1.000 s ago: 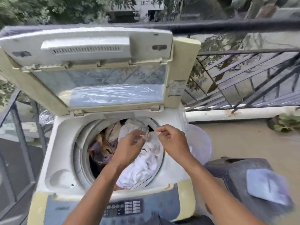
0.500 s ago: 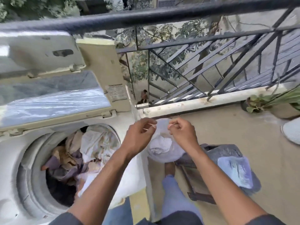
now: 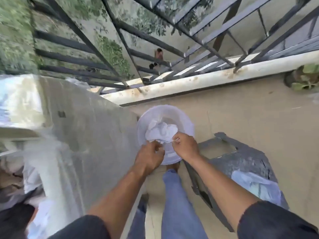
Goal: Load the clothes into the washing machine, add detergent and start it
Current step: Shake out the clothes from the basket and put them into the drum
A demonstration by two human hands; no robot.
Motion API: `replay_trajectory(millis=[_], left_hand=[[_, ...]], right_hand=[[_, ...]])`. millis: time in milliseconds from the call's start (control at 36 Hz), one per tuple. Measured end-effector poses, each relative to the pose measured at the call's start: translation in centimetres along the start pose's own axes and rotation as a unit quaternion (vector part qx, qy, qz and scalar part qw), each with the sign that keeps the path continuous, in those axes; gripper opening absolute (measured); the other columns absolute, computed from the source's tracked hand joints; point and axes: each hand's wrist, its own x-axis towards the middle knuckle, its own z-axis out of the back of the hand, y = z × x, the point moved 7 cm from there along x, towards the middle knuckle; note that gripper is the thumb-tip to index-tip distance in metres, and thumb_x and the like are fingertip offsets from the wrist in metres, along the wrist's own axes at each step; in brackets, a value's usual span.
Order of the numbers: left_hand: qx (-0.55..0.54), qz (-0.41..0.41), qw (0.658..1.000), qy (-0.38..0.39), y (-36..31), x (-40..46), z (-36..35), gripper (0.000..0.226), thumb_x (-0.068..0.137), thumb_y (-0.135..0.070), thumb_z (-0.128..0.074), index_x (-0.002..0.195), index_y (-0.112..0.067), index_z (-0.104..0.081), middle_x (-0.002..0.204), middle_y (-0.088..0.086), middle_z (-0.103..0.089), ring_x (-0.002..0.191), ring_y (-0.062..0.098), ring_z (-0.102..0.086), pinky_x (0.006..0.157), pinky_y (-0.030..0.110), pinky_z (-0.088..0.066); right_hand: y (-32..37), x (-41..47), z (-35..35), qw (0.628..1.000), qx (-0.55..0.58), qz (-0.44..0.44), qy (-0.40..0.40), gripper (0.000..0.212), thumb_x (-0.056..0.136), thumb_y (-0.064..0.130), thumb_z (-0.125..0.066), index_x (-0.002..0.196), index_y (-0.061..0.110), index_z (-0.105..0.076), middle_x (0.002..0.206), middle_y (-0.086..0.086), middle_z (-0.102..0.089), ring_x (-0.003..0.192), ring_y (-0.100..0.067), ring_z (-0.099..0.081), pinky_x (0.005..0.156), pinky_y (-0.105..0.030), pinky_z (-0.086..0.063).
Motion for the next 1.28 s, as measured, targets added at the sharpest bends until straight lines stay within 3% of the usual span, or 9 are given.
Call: replay_trajectory(millis=[56,306,500,639,806,944,1028,1139,1278], left_hand=[[0.008,0.027,1.000,0.010,1.7,3.0,-1.8,0.054,0.084,-0.049,-0.051,0.123,-0.017,-0.069,0.127,0.007,-0.073,0.119,0.030,-0.066,0.098,0.034,-0.051],[0.059,0.094,0.993,0.043,8.0,15.1,-7.3,0.038,0.101,-0.036,-0.058,0.134,-0.021,-0.066,0.139,0.003,-0.068,0.130,0.026,-0.061,0.101,0.029,-0.044],[0.115,0.073,0.988,0.071,10.5,21.3,-10.5,0.035,0.103,-0.032,-0.057,0.135,-0.019,-0.066,0.136,0.002,-0.069,0.127,0.025,-0.061,0.098,0.026,-0.042],[0.176,0.047,0.980,0.079,12.1,23.5,-11.6,0.044,0.099,-0.041,-0.054,0.137,-0.022,-0.065,0.131,0.004,-0.071,0.125,0.028,-0.064,0.104,0.038,-0.051],[0.189,0.050,0.977,0.085,12.7,23.9,-11.7,0.042,0.102,-0.035,-0.054,0.142,-0.022,-0.062,0.141,0.001,-0.066,0.130,0.025,-0.059,0.103,0.029,-0.047],[0.157,0.077,0.980,0.095,13.0,22.9,-11.2,0.041,0.104,-0.035,-0.054,0.142,-0.022,-0.060,0.142,0.001,-0.065,0.129,0.023,-0.059,0.102,0.026,-0.043],[0.132,0.086,0.983,0.094,12.8,22.4,-10.7,0.041,0.105,-0.036,-0.053,0.143,-0.023,-0.059,0.144,0.000,-0.063,0.130,0.022,-0.058,0.101,0.025,-0.043],[0.087,0.092,0.989,0.076,12.7,22.9,-10.4,0.041,0.105,-0.034,-0.053,0.143,-0.022,-0.061,0.145,-0.001,-0.063,0.132,0.021,-0.058,0.102,0.024,-0.042],[0.040,0.099,0.993,0.059,13.2,23.8,-10.6,0.038,0.104,-0.035,-0.055,0.139,-0.023,-0.063,0.141,-0.003,-0.064,0.128,0.018,-0.059,0.094,0.021,-0.038]], right_hand=[[-2.1,3.0,-2.0,0.999,-0.015,-0.006,0.030,0.017,0.091,0.021,-0.059,0.104,0.022,-0.070,0.109,-0.008,-0.076,0.104,-0.032,-0.069,0.083,-0.036,-0.056],[-9.2,14.7,-12.1,0.984,-0.105,0.002,0.141,0.026,0.095,0.019,-0.053,0.119,0.013,-0.064,0.120,-0.018,-0.068,0.110,-0.038,-0.065,0.085,-0.040,-0.055],[-12.5,22.9,-19.3,0.968,-0.174,0.036,0.180,0.044,0.094,0.020,-0.059,0.137,0.015,-0.054,0.136,-0.015,-0.056,0.119,-0.040,-0.060,0.096,-0.047,-0.053],[-13.1,27.4,-23.4,0.959,-0.184,0.074,0.202,0.064,0.093,0.019,-0.061,0.153,0.015,-0.037,0.155,-0.011,-0.038,0.131,-0.039,-0.054,0.102,-0.050,-0.050],[-15.2,29.4,-25.5,0.957,-0.173,0.003,0.233,0.064,0.094,0.017,-0.065,0.148,0.006,-0.032,0.130,-0.021,-0.057,0.118,-0.040,-0.060,0.082,-0.038,-0.048],[-16.0,27.7,-25.2,0.950,-0.186,-0.006,0.250,0.044,0.094,0.013,-0.061,0.138,0.010,-0.057,0.140,-0.016,-0.053,0.125,-0.035,-0.057,0.101,-0.036,-0.050],[-16.0,27.1,-24.6,0.956,-0.192,-0.008,0.223,0.049,0.094,0.020,-0.062,0.141,0.018,-0.052,0.141,-0.014,-0.043,0.122,-0.040,-0.058,0.100,-0.041,-0.050],[-15.4,28.0,-25.7,0.960,-0.180,0.012,0.213,0.053,0.090,0.024,-0.067,0.139,0.013,-0.050,0.138,-0.015,-0.047,0.119,-0.040,-0.059,0.096,-0.043,-0.052],[-15.7,29.5,-27.4,0.972,-0.147,0.008,0.184,0.026,0.094,0.018,-0.060,0.117,0.005,-0.062,0.125,-0.020,-0.064,0.113,-0.038,-0.062,0.085,-0.037,-0.049]])
